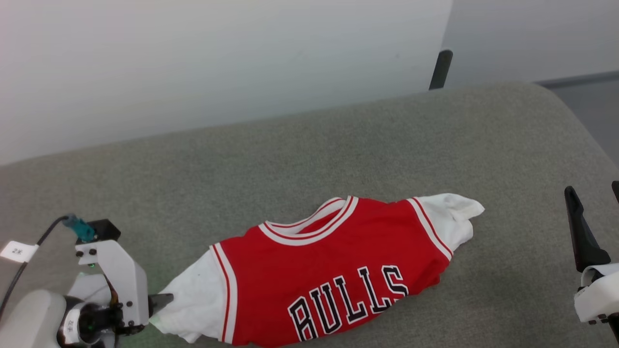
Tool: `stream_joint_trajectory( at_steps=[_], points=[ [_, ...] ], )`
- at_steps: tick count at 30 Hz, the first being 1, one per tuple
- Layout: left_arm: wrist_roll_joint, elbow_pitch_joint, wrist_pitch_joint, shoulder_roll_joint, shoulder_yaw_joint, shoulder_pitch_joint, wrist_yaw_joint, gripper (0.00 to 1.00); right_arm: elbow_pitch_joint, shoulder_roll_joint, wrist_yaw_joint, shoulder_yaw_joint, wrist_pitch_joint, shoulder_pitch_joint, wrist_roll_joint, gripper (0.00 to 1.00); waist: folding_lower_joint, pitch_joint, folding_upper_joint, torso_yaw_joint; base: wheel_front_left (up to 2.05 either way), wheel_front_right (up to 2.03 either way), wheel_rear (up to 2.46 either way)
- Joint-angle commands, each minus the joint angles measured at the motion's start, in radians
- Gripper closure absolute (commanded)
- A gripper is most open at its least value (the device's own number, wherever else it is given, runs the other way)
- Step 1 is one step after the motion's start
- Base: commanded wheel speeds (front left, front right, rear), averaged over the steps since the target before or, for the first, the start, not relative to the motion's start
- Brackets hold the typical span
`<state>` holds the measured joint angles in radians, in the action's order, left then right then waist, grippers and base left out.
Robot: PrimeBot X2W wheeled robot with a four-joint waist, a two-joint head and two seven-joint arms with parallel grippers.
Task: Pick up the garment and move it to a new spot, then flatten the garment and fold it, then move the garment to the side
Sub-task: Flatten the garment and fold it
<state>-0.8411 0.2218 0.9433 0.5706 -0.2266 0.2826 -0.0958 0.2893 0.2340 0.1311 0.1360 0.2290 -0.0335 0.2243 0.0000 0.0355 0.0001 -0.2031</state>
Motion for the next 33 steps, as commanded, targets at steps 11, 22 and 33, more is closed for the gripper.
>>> stream_joint_trajectory(
  at_steps=[11,22,33],
  points=[
    [0.015,0.161,0.024,0.002,-0.030,0.081,0.028,0.00,-0.001,0.011,-0.001,-0.004,-0.002,-0.056,0.006,0.00,0.0000,0.091,-0.0001,-0.024,0.00,0.00,0.00],
    [-0.045,0.271,0.096,-0.052,-0.039,0.072,0.007,1.00,0.003,0.016,-0.001,-0.008,0.032,-0.085,0.020,0.00,0.0000,0.117,-0.0001,-0.018,0.00,0.00,0.00],
    [-0.052,0.238,0.074,-0.069,-0.037,0.154,0.029,1.00,-0.076,0.090,0.000,-0.099,0.320,-0.189,0.166,0.00,0.0000,0.154,-0.0001,0.010,0.00,0.00,0.00]
  ],
)
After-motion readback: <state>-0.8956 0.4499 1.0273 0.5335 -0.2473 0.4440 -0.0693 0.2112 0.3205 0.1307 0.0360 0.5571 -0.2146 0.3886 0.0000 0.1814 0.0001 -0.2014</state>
